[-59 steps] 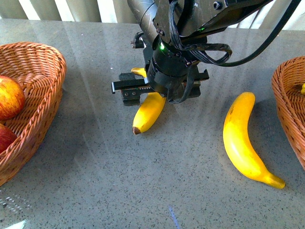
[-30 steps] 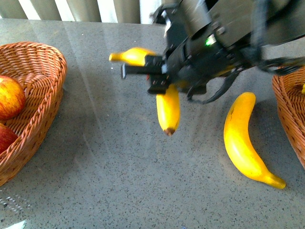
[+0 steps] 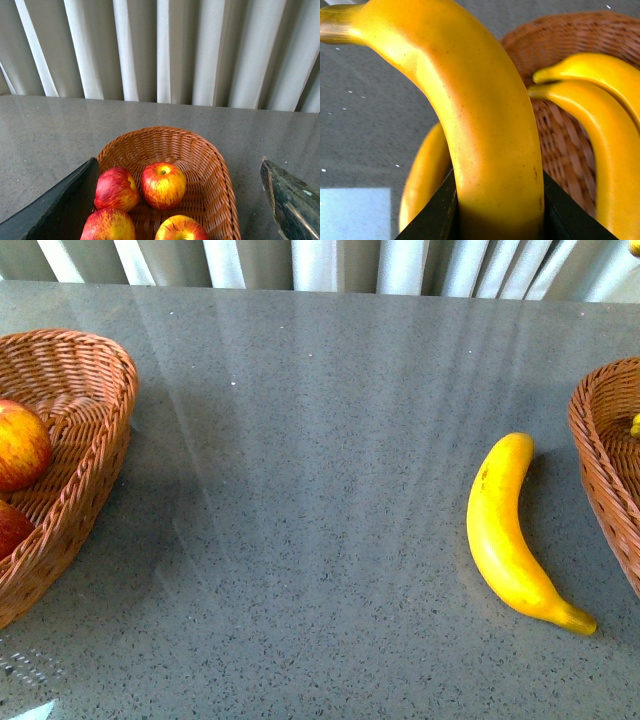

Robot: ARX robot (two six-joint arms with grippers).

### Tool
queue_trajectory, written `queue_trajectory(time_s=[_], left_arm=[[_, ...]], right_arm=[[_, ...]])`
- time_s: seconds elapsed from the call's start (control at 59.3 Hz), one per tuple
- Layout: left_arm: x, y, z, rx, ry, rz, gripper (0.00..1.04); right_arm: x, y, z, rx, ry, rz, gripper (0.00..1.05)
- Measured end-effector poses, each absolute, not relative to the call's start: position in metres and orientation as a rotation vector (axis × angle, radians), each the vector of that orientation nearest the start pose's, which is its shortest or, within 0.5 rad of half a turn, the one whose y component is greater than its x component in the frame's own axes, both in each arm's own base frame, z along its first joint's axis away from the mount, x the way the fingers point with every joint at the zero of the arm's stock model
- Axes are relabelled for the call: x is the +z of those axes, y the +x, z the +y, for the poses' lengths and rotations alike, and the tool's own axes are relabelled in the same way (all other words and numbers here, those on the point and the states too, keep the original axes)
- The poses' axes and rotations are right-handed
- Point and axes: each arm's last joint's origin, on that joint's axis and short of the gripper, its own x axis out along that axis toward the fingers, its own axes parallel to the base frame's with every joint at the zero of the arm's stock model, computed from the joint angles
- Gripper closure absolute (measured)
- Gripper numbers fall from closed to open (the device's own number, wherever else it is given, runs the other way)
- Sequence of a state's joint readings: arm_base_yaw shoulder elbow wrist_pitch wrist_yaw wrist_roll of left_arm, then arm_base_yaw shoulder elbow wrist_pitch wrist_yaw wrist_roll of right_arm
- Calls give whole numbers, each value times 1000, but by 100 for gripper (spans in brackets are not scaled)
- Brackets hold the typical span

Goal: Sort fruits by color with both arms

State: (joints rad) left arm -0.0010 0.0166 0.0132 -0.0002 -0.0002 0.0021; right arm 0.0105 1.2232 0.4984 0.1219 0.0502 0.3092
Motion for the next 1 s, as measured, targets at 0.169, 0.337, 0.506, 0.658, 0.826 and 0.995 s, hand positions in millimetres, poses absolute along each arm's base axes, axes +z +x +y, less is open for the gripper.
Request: queue_trajectory(time_s=[0.169,0.337,0.506,0.658,0.826,0.995], left_arm=[[167,98,0,-1,2,4,9],[167,98,0,-1,2,4,9],[167,98,0,-1,2,4,9],[167,98,0,-1,2,4,9],[167,98,0,-1,2,4,9],[167,98,0,-1,2,4,9]], right_arm=[[168,225,-25,-195,314,581,76],[155,233,-40,-228,314,592,76],[139,238,-45,-234,306,650,76],[134,239,-46,-234,289,671,64],[142,237,-40,-239,256,671,37],[164,229,-13,-199,208,640,12]])
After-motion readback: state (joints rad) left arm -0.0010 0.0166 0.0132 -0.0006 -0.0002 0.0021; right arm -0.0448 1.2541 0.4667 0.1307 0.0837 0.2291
